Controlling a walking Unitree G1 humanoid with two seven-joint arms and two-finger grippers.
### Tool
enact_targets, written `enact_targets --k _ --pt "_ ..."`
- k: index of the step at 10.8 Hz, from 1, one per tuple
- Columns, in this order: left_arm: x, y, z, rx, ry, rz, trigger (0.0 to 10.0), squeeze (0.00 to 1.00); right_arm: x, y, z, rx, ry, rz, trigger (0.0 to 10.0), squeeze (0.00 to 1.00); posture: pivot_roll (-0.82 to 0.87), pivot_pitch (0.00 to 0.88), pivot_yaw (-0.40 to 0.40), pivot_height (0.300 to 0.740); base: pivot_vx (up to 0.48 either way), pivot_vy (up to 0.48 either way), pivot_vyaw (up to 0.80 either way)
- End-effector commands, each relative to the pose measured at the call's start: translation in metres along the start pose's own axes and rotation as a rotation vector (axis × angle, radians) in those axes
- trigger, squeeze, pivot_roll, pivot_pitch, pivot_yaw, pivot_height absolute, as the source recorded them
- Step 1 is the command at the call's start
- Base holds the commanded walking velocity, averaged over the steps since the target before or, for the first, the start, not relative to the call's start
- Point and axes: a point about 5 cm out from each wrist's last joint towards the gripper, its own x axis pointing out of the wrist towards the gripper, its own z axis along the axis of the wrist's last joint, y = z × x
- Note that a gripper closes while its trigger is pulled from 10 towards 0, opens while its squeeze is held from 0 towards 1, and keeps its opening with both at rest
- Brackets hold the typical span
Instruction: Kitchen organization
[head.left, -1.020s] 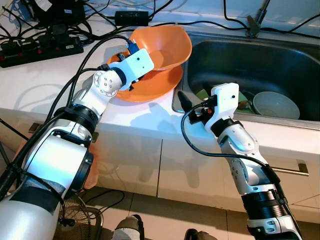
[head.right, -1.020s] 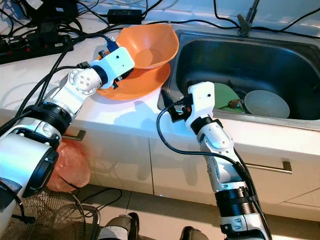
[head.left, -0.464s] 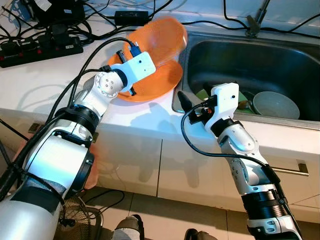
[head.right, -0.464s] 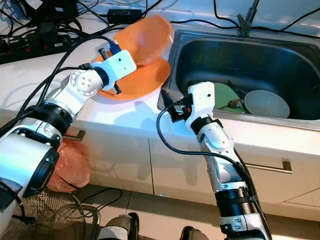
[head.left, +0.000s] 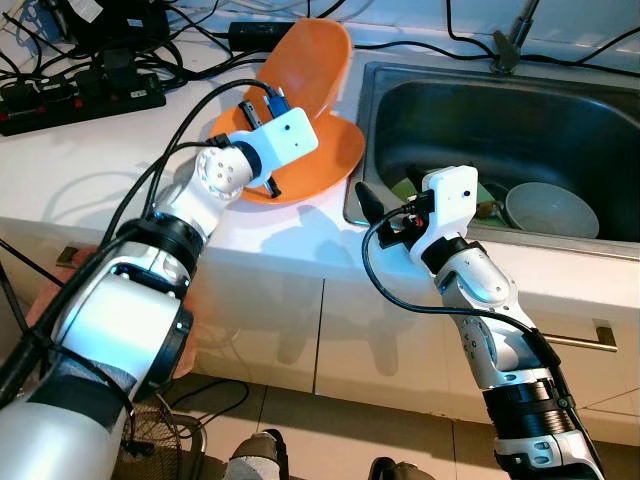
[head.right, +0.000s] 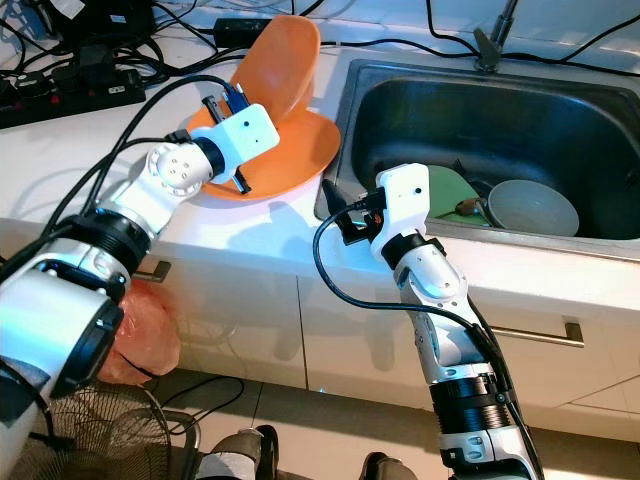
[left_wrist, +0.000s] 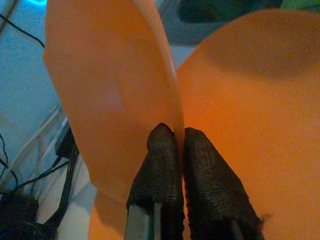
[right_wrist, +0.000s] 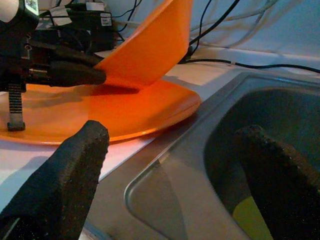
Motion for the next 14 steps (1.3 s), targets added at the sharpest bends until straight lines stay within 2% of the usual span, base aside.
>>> enact_targets --k 1,3,4,5,6,7,8,9,11,12,13,14 --pt "0.001 -0.002 0.005 0.006 -0.03 0.027 0.0 0.0 -0.001 -0.003 0.001 -0.007 -0.006 -0.011 10.0 0.0 0.17 0.121 0.034 0.74 0.0 0.0 0.0" --pt "-0.001 0.008 0.016 0.018 -0.107 0.143 0.0 0.0 -0.001 -0.003 0.001 -0.007 -0.005 -0.01 10.0 0.0 0.17 0.12 0.03 0.74 0.0 0.0 0.0" --pt "-0.007 0.03 0.037 0.047 -0.229 0.316 0.0 0.0 0.0 -0.002 0.001 -0.006 -0.007 -0.01 10.0 0.0 0.18 0.117 0.03 0.74 0.0 0.0 0.0" --pt "-0.01 0.035 0.044 0.043 -0.267 0.355 3.5 0.0 0.0 -0.002 0.001 -0.005 -0.009 -0.011 10.0 0.0 0.17 0.114 0.031 0.74 0.0 0.0 0.0" --pt "-0.016 0.043 0.06 -0.029 -0.368 0.418 10.0 0.0 0.0 -0.002 0.001 -0.003 -0.011 -0.012 10.0 0.0 0.17 0.108 0.032 0.74 0.0 0.0 0.0" --pt "-0.02 0.046 0.069 -0.084 -0.436 0.442 10.0 0.0 0.0 -0.002 0.001 -0.003 -0.012 -0.014 10.0 0.0 0.17 0.104 0.032 0.74 0.0 0.0 0.0" --pt "-0.023 0.042 0.082 -0.224 -0.515 0.436 10.0 0.0 0.001 -0.002 0.001 0.0 -0.023 -0.024 10.0 0.0 0.18 0.099 0.031 0.74 0.0 0.0 0.0" --pt "-0.022 0.033 0.09 -0.416 -0.579 0.385 10.0 0.0 0.002 -0.003 0.003 0.001 -0.04 -0.034 10.0 0.0 0.17 0.095 0.03 0.74 0.0 0.0 0.0" --pt "-0.023 0.018 0.094 -0.796 -0.627 0.234 10.0 0.0 0.003 -0.008 0.012 0.013 -0.099 -0.085 10.0 0.0 0.17 0.089 0.034 0.74 0.0 0.0 0.0" --pt "-0.024 0.013 0.097 -0.868 -0.639 0.182 10.0 0.0 0.002 -0.009 0.012 0.016 -0.108 -0.097 10.0 0.0 0.17 0.091 0.034 0.74 0.0 0.0 0.0" --pt "-0.028 0.006 0.104 -0.981 -0.682 0.1 10.0 0.0 0.002 -0.011 0.013 0.017 -0.118 -0.117 10.0 0.0 0.17 0.097 0.034 0.74 0.0 0.0 0.0" --pt "-0.031 0.004 0.109 -1.157 -0.728 0.054 10.0 0.0 0.003 -0.01 0.014 0.015 -0.13 -0.127 10.0 0.0 0.18 0.105 0.033 0.74 0.0 0.0 0.0"
